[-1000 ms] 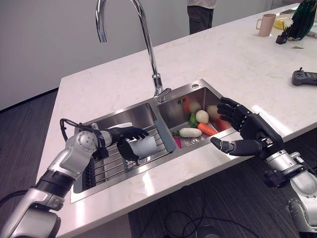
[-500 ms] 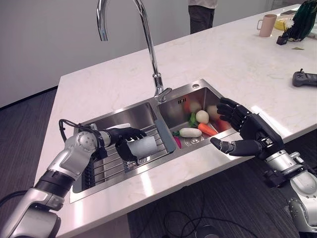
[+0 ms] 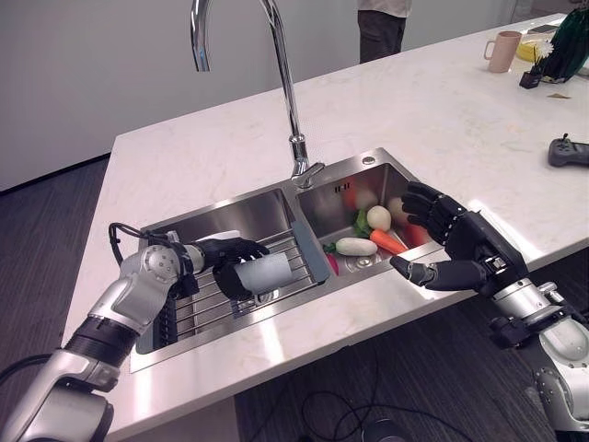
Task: Place the dishes in the dishwasher.
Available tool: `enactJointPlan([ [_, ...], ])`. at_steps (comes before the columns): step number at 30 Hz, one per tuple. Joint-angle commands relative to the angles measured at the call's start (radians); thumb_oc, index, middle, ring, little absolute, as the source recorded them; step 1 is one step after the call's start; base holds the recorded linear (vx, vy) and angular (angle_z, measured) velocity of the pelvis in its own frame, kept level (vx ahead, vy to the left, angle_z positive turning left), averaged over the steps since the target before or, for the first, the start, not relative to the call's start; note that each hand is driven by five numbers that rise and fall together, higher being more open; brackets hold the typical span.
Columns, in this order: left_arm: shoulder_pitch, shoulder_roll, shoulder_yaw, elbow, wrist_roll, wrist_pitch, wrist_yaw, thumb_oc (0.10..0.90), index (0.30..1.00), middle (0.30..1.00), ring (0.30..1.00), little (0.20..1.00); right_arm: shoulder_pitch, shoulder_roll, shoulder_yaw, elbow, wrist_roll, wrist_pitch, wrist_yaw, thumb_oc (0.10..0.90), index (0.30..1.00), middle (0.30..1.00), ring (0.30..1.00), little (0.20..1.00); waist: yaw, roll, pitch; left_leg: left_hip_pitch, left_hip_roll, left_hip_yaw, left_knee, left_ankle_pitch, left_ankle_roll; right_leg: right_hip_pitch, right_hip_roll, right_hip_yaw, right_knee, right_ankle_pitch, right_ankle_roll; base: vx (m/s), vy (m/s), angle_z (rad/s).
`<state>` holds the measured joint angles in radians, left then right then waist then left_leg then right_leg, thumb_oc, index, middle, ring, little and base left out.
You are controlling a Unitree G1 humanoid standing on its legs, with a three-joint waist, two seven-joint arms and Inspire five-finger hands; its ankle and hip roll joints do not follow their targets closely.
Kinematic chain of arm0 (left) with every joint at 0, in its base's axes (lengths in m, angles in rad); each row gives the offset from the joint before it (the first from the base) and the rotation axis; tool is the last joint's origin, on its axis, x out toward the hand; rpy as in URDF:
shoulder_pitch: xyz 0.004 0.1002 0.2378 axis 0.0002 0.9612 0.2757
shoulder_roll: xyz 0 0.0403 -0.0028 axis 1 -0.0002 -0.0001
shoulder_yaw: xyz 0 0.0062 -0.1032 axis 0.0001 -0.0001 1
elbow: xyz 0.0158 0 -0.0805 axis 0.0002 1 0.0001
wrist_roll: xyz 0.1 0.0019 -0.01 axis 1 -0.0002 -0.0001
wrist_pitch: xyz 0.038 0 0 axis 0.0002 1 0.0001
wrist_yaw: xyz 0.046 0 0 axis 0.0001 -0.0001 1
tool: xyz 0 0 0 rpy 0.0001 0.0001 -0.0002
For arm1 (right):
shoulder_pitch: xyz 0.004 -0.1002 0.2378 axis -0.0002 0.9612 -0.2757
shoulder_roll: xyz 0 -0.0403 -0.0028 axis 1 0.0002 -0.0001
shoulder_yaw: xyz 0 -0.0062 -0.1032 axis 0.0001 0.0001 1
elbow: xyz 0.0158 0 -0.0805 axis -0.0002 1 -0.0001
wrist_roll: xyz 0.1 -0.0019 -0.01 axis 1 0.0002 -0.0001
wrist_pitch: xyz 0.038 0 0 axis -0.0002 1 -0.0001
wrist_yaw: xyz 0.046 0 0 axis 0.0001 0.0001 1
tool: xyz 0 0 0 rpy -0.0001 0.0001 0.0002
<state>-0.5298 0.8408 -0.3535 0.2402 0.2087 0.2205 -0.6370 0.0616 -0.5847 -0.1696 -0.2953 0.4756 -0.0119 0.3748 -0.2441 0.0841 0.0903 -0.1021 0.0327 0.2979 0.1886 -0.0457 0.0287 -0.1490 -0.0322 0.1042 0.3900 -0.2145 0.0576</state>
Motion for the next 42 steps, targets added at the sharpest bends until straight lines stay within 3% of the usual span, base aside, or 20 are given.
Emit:
enactJointPlan([
  [1,-0.088,-0.003,0.082,0.016,0.039,-0.018,0.054,0.8,0.9,0.9,0.9,0.9,-0.111,-0.014,-0.053,-0.027,0.06,-0.083,0.003,0.8,0.9,0.9,0.9,0.9,0.001,0.015,-0.032,0.06,0.002,-0.078,0.111,-0.261,-0.01,0.035,0.013,-0.099,-0.09,-0.023,0.028,0.0,0.0,0.0],
  [42,-0.13,-0.037,0.025,0.098,0.084,-0.01,0.072,0.8,0.9,0.9,0.9,0.9,-0.117,-0.018,-0.031,-0.029,0.064,-0.079,0.009,0.8,0.9,0.9,0.9,0.9,-0.016,0.012,-0.029,0.065,0.004,-0.068,0.111,-0.262,-0.006,0.037,0.02,-0.086,-0.09,-0.023,0.027,0.0,0.0,0.0],
])
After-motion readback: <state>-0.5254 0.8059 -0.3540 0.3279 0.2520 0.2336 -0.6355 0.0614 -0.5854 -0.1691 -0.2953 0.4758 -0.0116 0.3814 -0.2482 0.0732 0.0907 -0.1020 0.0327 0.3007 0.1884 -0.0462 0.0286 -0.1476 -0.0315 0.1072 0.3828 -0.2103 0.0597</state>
